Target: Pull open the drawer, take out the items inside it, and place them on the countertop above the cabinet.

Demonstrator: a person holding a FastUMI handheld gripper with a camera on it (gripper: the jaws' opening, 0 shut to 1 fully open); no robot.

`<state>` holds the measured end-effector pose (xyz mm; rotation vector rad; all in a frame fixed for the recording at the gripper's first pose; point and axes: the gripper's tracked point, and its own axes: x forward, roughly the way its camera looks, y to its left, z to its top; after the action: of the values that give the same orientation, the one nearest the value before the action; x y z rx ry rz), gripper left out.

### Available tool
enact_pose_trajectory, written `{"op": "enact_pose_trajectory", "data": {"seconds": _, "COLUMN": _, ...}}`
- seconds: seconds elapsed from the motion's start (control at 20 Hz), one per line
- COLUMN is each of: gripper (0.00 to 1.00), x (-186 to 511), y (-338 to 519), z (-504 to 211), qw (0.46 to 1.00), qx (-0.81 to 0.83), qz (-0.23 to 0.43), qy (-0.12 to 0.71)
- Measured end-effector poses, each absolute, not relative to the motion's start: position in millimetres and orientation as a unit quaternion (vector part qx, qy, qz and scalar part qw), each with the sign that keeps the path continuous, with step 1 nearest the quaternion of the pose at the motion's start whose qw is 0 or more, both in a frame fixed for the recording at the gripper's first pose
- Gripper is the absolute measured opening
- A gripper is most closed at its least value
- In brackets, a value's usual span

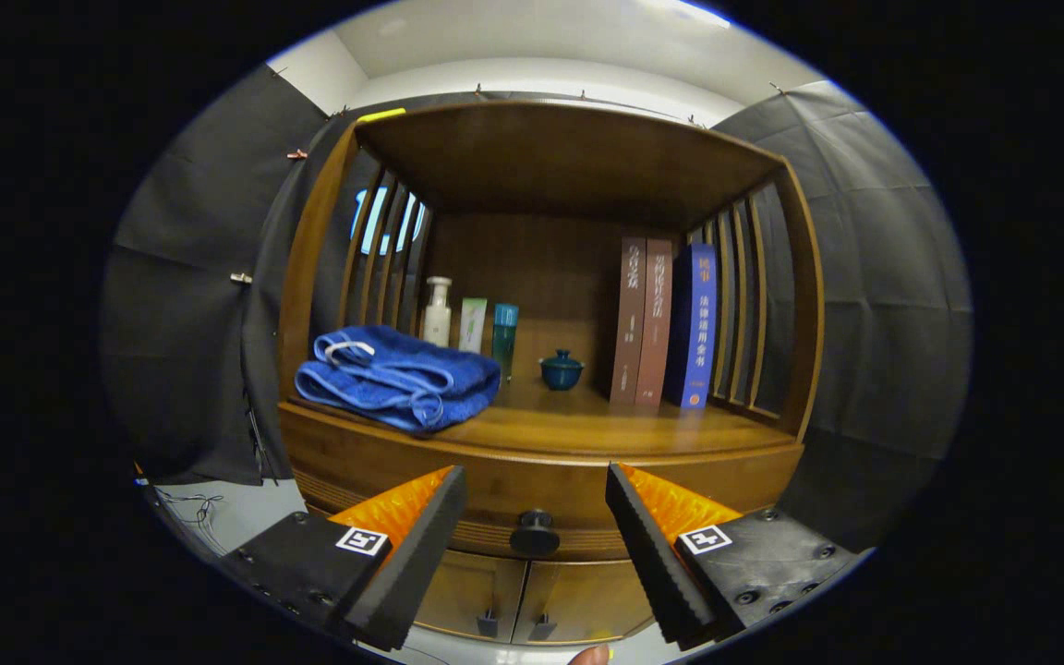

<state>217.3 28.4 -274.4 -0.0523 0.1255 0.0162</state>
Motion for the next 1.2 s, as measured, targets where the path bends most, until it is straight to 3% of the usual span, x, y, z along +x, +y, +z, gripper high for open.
{"op": "enact_pose_trajectory", "data": {"seconds": 0.2, "gripper": 0.97, "x": 234.2, "y": 22.7, "z": -325.3, "qw": 0.993, "qx": -0.011, "qz": -0.003, "qy": 0.115}}
{"op": "enact_pose_trajectory", "data": {"seconds": 0.3, "gripper": 0.84, "x": 237.7, "y": 21.9, "z": -341.1, "qw": 0.991, "qx": 0.002, "qz": -0.010, "qy": 0.130}}
{"op": "enact_pose_trajectory", "data": {"seconds": 0.45, "gripper": 0.53, "x": 241.9, "y": 25.9, "z": -345.7, "qw": 0.992, "qx": 0.012, "qz": -0.003, "qy": 0.127}}
{"op": "enact_pose_trajectory", "data": {"seconds": 0.6, "gripper": 0.46, "x": 243.8, "y": 25.5, "z": -348.0, "qw": 0.992, "qx": 0.007, "qz": -0.011, "qy": 0.126}}
{"op": "enact_pose_trajectory", "data": {"seconds": 0.7, "gripper": 0.32, "x": 237.3, "y": 24.9, "z": -343.5, "qw": 0.992, "qx": 0.000, "qz": -0.008, "qy": 0.127}}
{"op": "enact_pose_trajectory", "data": {"seconds": 1.2, "gripper": 0.32, "x": 174.5, "y": 24.6, "z": -335.2, "qw": 0.990, "qx": 0.012, "qz": -0.002, "qy": 0.140}}
